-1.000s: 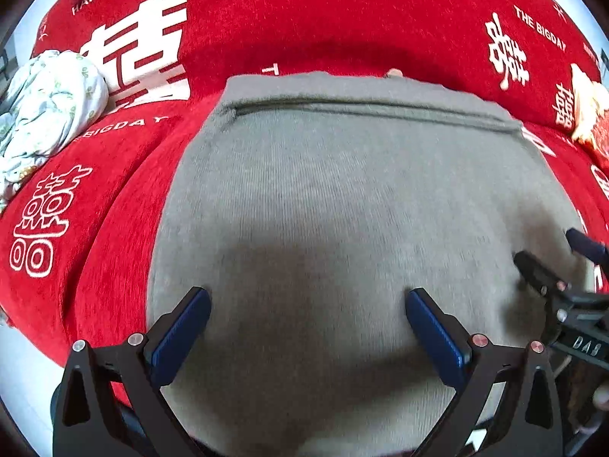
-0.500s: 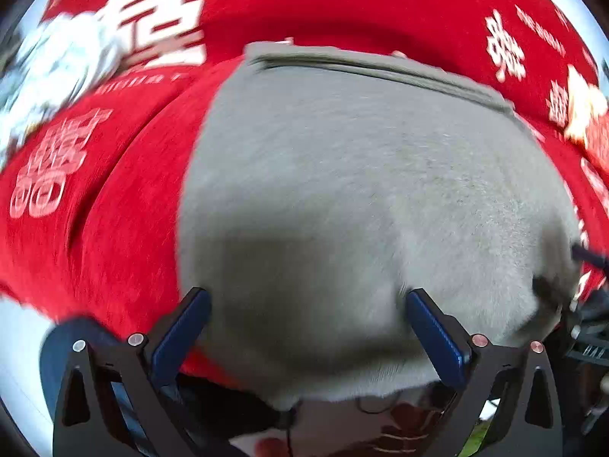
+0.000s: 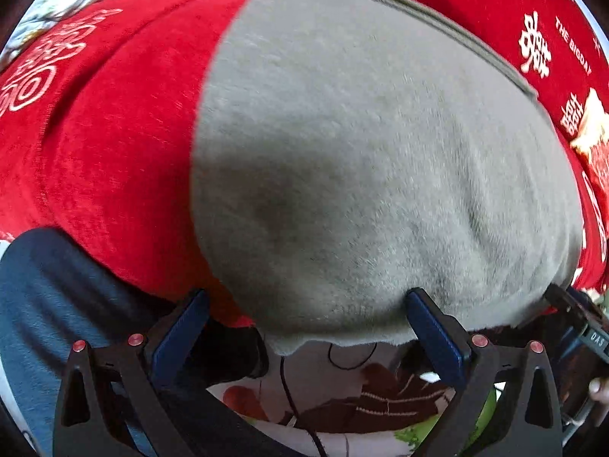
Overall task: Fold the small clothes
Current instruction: 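Grasp the grey sweater hem with both tools side by side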
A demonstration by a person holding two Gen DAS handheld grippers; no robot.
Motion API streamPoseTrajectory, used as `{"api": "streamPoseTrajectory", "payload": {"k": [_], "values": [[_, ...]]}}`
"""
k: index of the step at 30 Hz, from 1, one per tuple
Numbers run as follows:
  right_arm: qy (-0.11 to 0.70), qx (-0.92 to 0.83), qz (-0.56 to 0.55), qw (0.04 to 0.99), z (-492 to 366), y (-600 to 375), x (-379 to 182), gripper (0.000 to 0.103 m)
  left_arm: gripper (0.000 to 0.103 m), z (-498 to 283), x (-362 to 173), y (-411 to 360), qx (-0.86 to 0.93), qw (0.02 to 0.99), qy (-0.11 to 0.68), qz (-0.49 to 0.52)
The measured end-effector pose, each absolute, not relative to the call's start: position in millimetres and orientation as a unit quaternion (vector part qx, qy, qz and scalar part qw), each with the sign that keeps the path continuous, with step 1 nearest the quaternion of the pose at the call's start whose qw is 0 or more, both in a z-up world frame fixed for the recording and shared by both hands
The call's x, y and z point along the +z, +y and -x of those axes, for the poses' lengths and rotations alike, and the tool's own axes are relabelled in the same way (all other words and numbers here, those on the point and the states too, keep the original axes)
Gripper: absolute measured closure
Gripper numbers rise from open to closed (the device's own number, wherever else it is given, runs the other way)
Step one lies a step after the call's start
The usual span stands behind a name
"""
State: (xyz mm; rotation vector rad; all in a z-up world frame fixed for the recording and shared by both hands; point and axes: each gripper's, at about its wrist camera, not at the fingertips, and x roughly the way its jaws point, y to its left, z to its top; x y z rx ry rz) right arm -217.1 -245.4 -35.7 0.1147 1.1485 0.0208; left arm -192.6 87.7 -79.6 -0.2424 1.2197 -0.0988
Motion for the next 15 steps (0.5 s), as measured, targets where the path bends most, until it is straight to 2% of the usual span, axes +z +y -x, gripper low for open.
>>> {"api": "streamPoseTrajectory", "payload": {"k": [2, 4, 5, 6, 7, 8, 9, 10, 11, 15], "values": [[0.551, 0.012, -0.055, 0.833, 218, -245, -39, 0.000, 0.000, 192, -82, 87, -0.050, 0.806, 0.579, 0.116], [0.561, 0.025, -0.059, 0.825, 219, -243, -44, 0.000, 0.008, 194, -81, 86, -0.060, 0.805, 0.578, 0.119], [0.563, 0.032, -0.063, 0.824, 220, -243, -46, 0.001, 0.016, 196, -79, 85, -0.065, 0.805, 0.577, 0.120], [0.563, 0.032, -0.068, 0.823, 221, -245, -46, 0.008, 0.026, 199, -76, 84, -0.072, 0.806, 0.576, 0.118], [0.563, 0.025, -0.069, 0.823, 223, -247, -45, 0.020, 0.032, 201, -75, 81, -0.077, 0.806, 0.576, 0.113], [0.565, 0.028, -0.075, 0.821, 224, -248, -44, 0.028, 0.049, 202, -73, 78, -0.081, 0.805, 0.577, 0.108], [0.566, 0.039, -0.081, 0.819, 227, -250, -41, 0.050, 0.067, 205, -73, 75, -0.084, 0.805, 0.579, 0.101], [0.565, 0.056, -0.091, 0.818, 231, -253, -38, 0.085, 0.077, 207, -72, 73, -0.088, 0.804, 0.580, 0.098], [0.562, 0.076, -0.106, 0.817, 233, -256, -36, 0.090, 0.086, 210, -69, 69, -0.094, 0.803, 0.580, 0.098], [0.528, 0.114, -0.141, 0.829, 242, -267, -19, 0.090, 0.086, 222, -43, 67, -0.120, 0.827, 0.540, 0.102]]}}
